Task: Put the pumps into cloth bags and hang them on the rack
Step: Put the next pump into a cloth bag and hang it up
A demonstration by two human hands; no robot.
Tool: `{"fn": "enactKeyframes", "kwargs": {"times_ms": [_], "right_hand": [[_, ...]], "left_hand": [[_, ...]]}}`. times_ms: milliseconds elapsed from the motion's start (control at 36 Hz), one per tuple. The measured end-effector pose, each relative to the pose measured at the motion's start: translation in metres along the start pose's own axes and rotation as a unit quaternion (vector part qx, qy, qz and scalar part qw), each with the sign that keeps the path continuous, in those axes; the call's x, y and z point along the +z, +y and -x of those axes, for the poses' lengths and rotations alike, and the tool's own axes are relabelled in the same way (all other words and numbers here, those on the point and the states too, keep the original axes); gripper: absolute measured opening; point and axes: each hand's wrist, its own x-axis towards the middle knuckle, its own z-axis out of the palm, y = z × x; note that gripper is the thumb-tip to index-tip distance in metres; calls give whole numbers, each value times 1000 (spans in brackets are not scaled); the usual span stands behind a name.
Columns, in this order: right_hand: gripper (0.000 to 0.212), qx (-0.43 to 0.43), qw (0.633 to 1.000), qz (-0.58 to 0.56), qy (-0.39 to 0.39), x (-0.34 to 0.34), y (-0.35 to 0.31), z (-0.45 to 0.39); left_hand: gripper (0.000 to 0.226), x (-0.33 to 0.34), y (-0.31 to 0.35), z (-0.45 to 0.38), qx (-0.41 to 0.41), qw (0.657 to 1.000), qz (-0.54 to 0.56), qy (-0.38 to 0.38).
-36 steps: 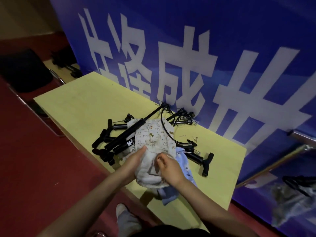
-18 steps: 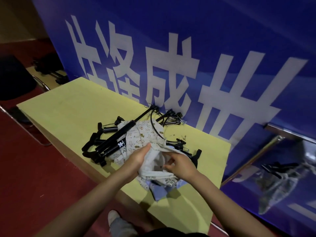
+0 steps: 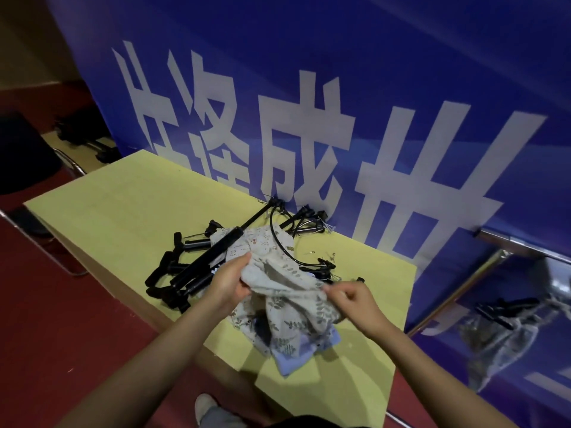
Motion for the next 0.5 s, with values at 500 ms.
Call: {"fn": "enactKeyframes", "kwargs": {"times_ms": [500], "right_hand": [[21,223,954,200,29,44,57,-90]], "left_hand": [[38,-90,-1,-107,72,863,-465,185]]}}
